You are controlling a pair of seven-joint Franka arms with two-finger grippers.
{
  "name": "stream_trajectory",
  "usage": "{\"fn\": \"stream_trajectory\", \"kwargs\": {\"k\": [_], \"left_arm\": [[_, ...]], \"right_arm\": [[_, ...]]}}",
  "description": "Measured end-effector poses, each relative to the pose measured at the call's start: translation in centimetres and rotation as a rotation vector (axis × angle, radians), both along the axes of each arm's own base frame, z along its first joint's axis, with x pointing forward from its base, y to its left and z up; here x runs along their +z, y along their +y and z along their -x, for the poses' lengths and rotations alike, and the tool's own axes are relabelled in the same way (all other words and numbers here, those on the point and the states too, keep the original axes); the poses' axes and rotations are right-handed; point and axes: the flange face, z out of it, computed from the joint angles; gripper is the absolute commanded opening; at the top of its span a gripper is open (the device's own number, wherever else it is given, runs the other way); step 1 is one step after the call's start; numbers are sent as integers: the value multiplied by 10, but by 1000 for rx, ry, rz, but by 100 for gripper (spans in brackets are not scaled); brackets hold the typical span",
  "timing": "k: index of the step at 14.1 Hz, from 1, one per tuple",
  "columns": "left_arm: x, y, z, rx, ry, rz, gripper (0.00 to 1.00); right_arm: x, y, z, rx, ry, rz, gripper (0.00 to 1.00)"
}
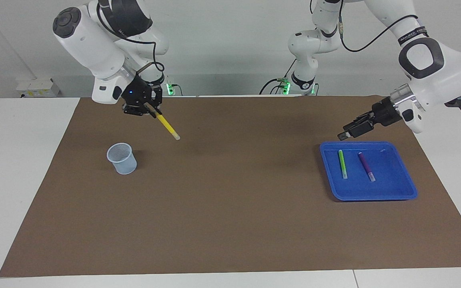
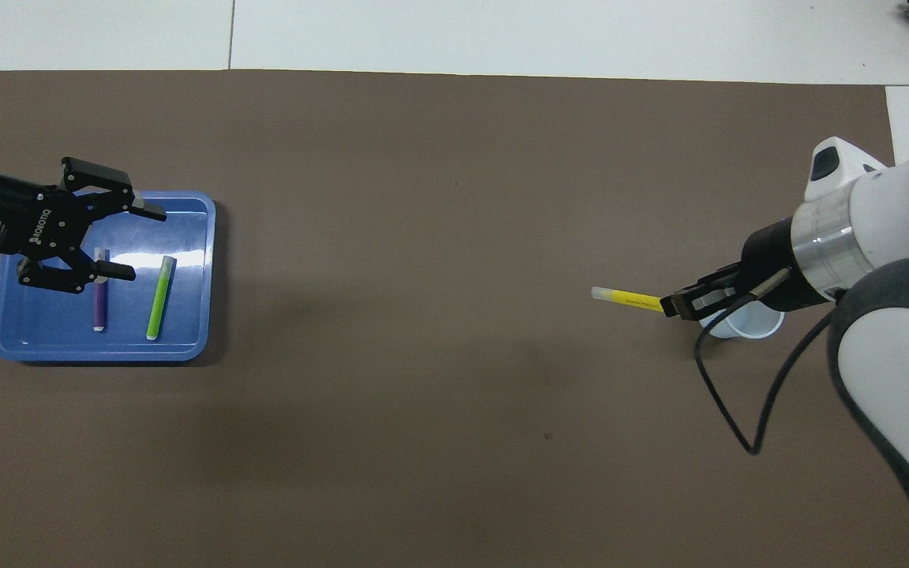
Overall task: Right arm passes pens to left for tray arrangement
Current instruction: 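Lift the yellow pen toward the left gripper while the left gripper approaches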
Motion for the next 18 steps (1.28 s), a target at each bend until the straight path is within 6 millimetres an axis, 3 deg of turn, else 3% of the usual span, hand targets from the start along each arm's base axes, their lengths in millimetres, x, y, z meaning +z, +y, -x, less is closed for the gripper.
{"fn": "stream_trajectory", "kwargs": {"k": [3, 6, 11, 13, 18], "left_arm": [[-10, -21, 12, 30, 63, 49, 91], [-15, -53, 21, 82, 110, 68, 91], [-18, -113, 35, 192, 106, 75, 91], [-18, -134, 42, 228, 101, 83, 91], [-13, -184, 51, 324, 116, 80, 91]], "right_arm": [[9, 49, 0, -158, -3, -119, 0], [1, 86, 1, -276, -24, -215, 0], [-16, 166, 35, -438, -35, -277, 0], [-15, 183, 44, -506, -35, -340, 0], [-29, 202, 55, -639, -42, -486, 0]]}}
